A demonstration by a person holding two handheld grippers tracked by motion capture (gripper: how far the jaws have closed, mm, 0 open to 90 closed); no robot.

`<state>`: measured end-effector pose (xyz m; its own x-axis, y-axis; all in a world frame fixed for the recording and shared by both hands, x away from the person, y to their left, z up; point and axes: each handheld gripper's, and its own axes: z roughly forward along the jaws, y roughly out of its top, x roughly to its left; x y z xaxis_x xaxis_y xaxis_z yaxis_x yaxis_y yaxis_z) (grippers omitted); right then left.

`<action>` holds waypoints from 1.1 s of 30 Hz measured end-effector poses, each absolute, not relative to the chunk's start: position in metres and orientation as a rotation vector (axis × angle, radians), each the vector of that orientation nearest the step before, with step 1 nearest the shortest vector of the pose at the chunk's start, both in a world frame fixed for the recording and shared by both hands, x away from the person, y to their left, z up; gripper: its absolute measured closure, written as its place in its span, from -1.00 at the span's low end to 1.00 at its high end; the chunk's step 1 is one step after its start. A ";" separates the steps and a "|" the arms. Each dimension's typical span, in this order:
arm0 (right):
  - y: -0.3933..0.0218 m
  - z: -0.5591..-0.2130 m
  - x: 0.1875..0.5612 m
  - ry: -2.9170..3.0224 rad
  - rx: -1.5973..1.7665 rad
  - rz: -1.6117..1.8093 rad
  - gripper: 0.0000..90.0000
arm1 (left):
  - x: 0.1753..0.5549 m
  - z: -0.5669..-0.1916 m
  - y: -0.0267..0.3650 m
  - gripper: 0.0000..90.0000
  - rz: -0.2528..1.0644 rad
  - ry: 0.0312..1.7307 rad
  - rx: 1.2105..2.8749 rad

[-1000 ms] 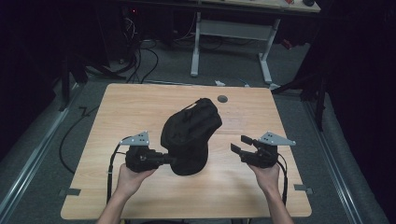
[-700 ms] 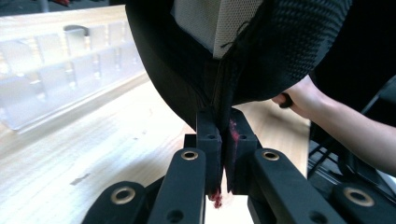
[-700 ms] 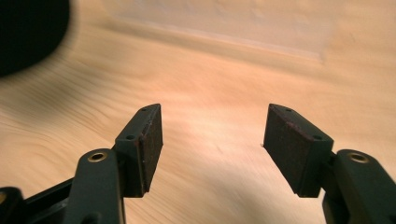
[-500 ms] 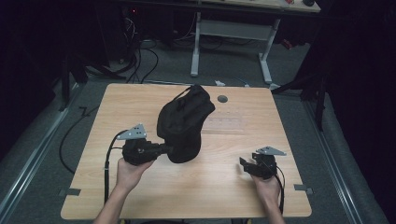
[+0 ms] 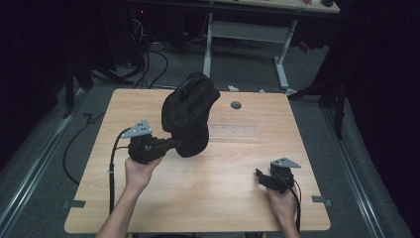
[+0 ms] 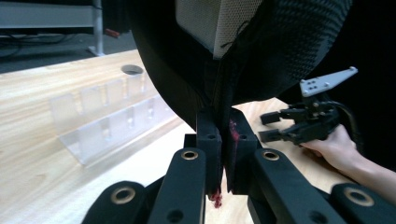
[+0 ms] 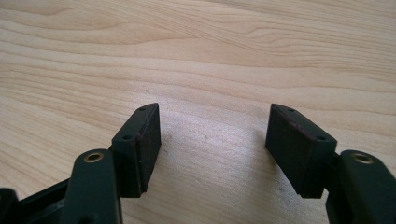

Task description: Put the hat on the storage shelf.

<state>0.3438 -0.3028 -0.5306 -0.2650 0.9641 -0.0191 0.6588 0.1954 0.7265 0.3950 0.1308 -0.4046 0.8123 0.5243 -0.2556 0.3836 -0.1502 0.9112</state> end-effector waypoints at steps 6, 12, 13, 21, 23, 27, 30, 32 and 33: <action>-0.303 -0.531 0.344 2.000 1.509 0.840 -0.22 | 0.405 -0.400 0.131 0.92 0.183 0.730 1.755; -0.302 -0.531 0.343 1.999 1.517 0.844 -0.23 | 0.414 -0.393 0.131 0.92 0.222 0.741 1.753; -0.302 -0.530 0.343 1.999 1.518 0.845 -0.23 | 0.415 -0.392 0.131 0.92 0.231 0.743 1.759; -0.302 -0.531 0.343 2.000 1.512 0.843 -0.23 | 0.425 -0.389 0.131 0.92 0.267 0.765 1.760; -0.302 -0.531 0.343 2.000 1.513 0.844 -0.24 | 0.427 -0.388 0.131 0.92 0.275 0.774 1.759; -0.302 -0.531 0.343 2.002 1.511 0.843 -0.24 | 0.432 -0.387 0.132 0.92 0.289 0.791 1.741; -0.302 -0.531 0.343 2.001 1.511 0.844 -0.24 | 0.436 -0.387 0.133 0.92 0.300 0.806 1.737; -0.302 -0.531 0.343 2.001 1.511 0.844 -0.24 | 0.440 -0.387 0.133 0.92 0.323 0.811 1.742; -0.302 -0.531 0.343 2.002 1.510 0.845 -0.24 | 0.441 -0.387 0.132 0.92 0.319 0.816 1.744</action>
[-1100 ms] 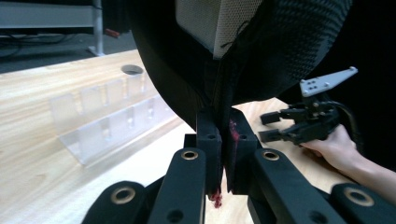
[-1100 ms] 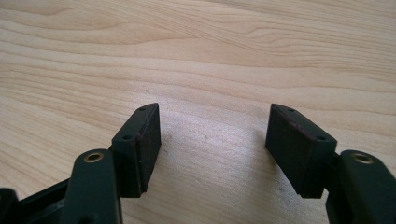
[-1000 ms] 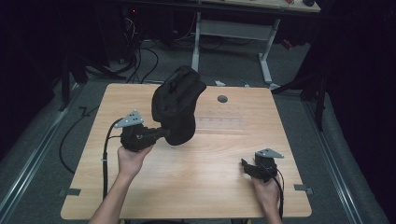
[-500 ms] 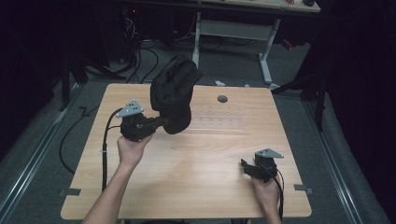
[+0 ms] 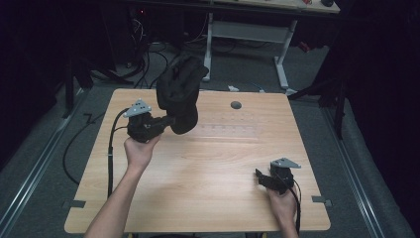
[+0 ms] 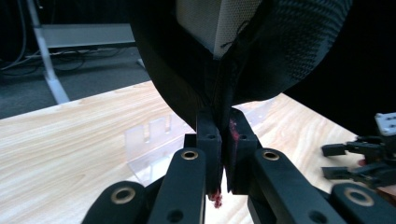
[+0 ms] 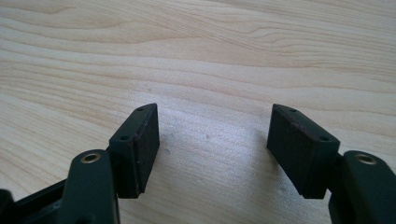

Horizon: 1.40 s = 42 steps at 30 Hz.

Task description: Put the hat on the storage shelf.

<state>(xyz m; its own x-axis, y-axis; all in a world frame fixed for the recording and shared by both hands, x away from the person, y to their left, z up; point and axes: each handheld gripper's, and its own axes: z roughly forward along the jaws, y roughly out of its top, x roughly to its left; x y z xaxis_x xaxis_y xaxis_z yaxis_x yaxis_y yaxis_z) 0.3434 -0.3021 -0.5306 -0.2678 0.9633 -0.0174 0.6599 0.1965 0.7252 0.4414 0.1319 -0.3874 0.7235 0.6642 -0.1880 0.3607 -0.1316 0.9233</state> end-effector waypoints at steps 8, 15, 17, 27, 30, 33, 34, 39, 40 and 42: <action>-0.302 -0.531 0.344 2.005 1.502 0.844 -0.24 | 0.452 -0.392 0.124 0.92 0.355 0.835 1.771; -0.302 -0.531 0.343 2.005 1.503 0.844 -0.24 | 0.461 -0.401 0.116 0.92 0.365 0.875 1.759; -0.302 -0.531 0.343 2.006 1.505 0.845 -0.24 | 0.463 -0.403 0.114 0.92 0.371 0.882 1.764; -0.302 -0.531 0.343 2.006 1.505 0.846 -0.24 | 0.469 -0.409 0.114 0.92 0.401 0.913 1.777; -0.302 -0.531 0.343 2.006 1.506 0.845 -0.24 | 0.470 -0.411 0.112 0.92 0.404 0.921 1.782; -0.302 -0.531 0.343 2.007 1.504 0.845 -0.24 | 0.470 -0.413 0.109 0.92 0.412 0.923 1.790; -0.302 -0.531 0.343 2.007 1.504 0.846 -0.24 | 0.471 -0.414 0.108 0.92 0.412 0.922 1.793; -0.302 -0.531 0.343 2.009 1.503 0.846 -0.25 | 0.471 -0.417 0.106 0.92 0.420 0.924 1.811; -0.302 -0.531 0.343 2.009 1.504 0.846 -0.25 | 0.471 -0.417 0.105 0.92 0.424 0.925 1.813; -0.302 -0.531 0.343 2.008 1.503 0.847 -0.25 | 0.471 -0.419 0.105 0.92 0.421 0.929 1.808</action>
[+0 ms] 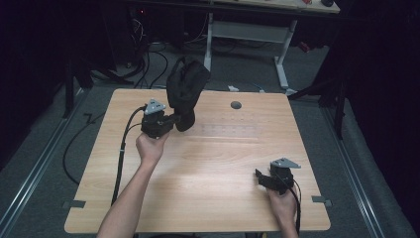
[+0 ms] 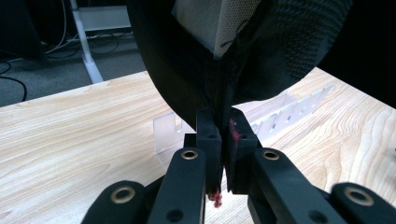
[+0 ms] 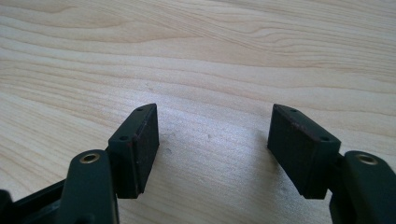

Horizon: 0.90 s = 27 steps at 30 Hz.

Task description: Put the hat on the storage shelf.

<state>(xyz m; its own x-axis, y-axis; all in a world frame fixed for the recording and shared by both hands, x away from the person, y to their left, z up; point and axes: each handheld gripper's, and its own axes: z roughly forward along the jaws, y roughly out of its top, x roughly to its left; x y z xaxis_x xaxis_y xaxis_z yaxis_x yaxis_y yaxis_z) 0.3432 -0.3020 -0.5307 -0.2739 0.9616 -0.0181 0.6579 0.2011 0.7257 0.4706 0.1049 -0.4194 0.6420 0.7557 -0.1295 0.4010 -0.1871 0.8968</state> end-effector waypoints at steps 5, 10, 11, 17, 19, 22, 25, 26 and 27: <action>-0.302 -0.531 0.343 2.008 1.503 0.847 -0.25 | 0.472 -0.427 0.104 0.92 0.406 0.942 1.823; -0.302 -0.531 0.343 2.009 1.501 0.846 -0.25 | 0.473 -0.435 0.104 0.91 0.377 0.964 1.822; -0.302 -0.531 0.343 2.009 1.501 0.846 -0.25 | 0.474 -0.436 0.103 0.91 0.373 0.964 1.828; -0.302 -0.531 0.343 2.008 1.504 0.846 -0.25 | 0.473 -0.442 0.103 0.90 0.355 0.965 1.831; -0.302 -0.531 0.343 2.008 1.504 0.847 -0.25 | 0.473 -0.442 0.104 0.90 0.350 0.968 1.837; -0.302 -0.531 0.343 2.008 1.504 0.847 -0.25 | 0.473 -0.443 0.105 0.89 0.343 0.970 1.842; -0.302 -0.531 0.343 2.008 1.504 0.847 -0.25 | 0.472 -0.443 0.106 0.81 0.336 0.978 1.844; -0.302 -0.531 0.343 2.008 1.504 0.846 -0.25 | 0.472 -0.443 0.107 0.75 0.333 0.980 1.845; -0.302 -0.531 0.343 2.008 1.504 0.847 -0.25 | 0.472 -0.444 0.107 0.67 0.336 0.982 1.846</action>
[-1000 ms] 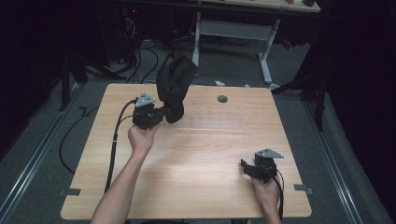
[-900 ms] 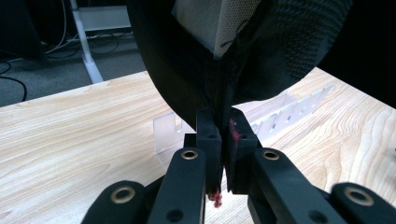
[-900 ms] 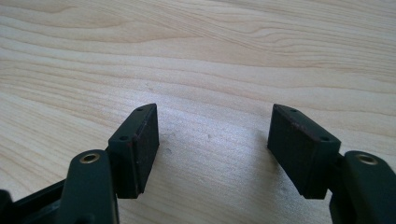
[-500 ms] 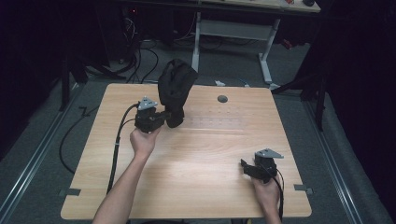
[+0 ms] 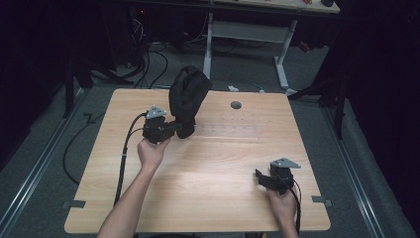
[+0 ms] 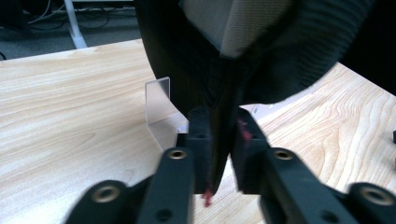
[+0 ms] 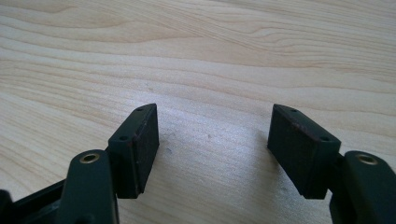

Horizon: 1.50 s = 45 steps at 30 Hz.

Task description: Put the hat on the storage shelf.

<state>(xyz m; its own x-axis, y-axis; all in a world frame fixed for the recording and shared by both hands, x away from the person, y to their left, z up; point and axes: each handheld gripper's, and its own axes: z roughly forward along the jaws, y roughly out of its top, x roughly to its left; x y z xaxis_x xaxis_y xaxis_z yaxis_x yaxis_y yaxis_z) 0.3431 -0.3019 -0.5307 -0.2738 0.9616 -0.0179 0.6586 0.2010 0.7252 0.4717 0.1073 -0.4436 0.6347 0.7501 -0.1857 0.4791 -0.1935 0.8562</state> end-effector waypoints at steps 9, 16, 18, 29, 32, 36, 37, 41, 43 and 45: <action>-0.302 -0.531 0.343 2.007 1.506 0.847 -0.25 | 0.465 -0.438 0.111 0.13 0.337 1.019 1.835; -0.302 -0.531 0.343 2.007 1.506 0.848 -0.25 | 0.457 -0.432 0.118 0.01 0.330 1.007 1.846; -0.302 -0.531 0.343 2.006 1.507 0.847 -0.25 | 0.455 -0.431 0.121 0.00 0.331 1.010 1.853; -0.302 -0.531 0.343 2.007 1.506 0.847 -0.25 | 0.445 -0.428 0.140 -0.04 0.354 1.025 1.837; -0.302 -0.531 0.343 2.007 1.506 0.847 -0.25 | 0.441 -0.427 0.143 -0.07 0.363 1.020 1.841; -0.302 -0.531 0.343 2.007 1.506 0.847 -0.25 | 0.436 -0.425 0.146 -0.07 0.372 1.015 1.847; -0.302 -0.531 0.343 2.007 1.507 0.848 -0.25 | 0.434 -0.425 0.148 -0.07 0.371 1.014 1.846; -0.302 -0.531 0.343 2.007 1.506 0.846 -0.25 | 0.429 -0.424 0.152 -0.07 0.367 1.016 1.846; -0.302 -0.531 0.343 2.008 1.504 0.847 -0.25 | 0.427 -0.424 0.154 -0.06 0.362 1.015 1.843; -0.302 -0.531 0.343 2.008 1.505 0.847 -0.25 | 0.424 -0.425 0.156 -0.06 0.348 1.017 1.839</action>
